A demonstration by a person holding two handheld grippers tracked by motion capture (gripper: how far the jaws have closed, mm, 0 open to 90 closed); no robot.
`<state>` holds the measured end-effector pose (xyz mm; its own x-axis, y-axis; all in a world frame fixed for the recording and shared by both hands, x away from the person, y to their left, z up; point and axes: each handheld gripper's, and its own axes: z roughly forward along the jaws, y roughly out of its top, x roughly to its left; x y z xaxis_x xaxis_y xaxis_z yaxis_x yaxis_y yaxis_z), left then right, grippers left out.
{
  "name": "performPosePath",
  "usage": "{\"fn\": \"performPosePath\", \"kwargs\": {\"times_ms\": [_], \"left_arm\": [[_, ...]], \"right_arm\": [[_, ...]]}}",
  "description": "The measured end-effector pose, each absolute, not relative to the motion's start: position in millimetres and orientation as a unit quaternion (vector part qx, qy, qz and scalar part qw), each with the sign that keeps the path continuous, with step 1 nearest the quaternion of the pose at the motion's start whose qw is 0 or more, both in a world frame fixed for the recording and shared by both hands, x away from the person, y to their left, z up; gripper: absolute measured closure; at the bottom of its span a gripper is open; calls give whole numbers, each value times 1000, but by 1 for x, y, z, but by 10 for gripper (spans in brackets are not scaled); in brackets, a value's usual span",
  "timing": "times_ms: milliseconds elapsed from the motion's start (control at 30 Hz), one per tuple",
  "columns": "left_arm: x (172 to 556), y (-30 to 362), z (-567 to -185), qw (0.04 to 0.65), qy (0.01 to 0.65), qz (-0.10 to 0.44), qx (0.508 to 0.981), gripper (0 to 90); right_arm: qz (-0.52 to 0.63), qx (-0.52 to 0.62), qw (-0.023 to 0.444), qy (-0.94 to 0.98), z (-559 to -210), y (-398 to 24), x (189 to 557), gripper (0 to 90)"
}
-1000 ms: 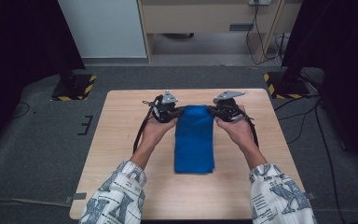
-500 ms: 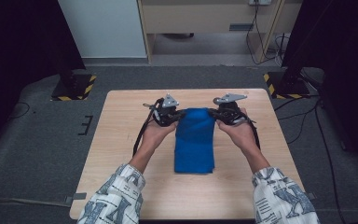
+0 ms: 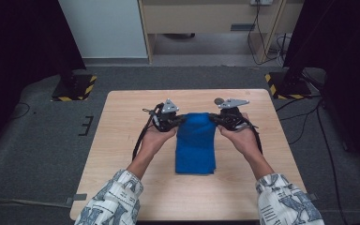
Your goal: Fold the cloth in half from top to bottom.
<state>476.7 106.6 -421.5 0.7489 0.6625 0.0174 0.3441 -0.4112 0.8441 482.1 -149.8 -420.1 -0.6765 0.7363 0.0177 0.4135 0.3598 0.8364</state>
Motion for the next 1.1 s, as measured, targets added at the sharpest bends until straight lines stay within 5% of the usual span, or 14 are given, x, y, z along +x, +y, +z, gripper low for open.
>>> {"fn": "performPosePath", "kwargs": {"times_ms": [1100], "left_arm": [[436, 111, -461, 436, 291, 149, 839, 840]], "right_arm": [[422, 333, 165, 827, -462, -150, 438, 857]]}}
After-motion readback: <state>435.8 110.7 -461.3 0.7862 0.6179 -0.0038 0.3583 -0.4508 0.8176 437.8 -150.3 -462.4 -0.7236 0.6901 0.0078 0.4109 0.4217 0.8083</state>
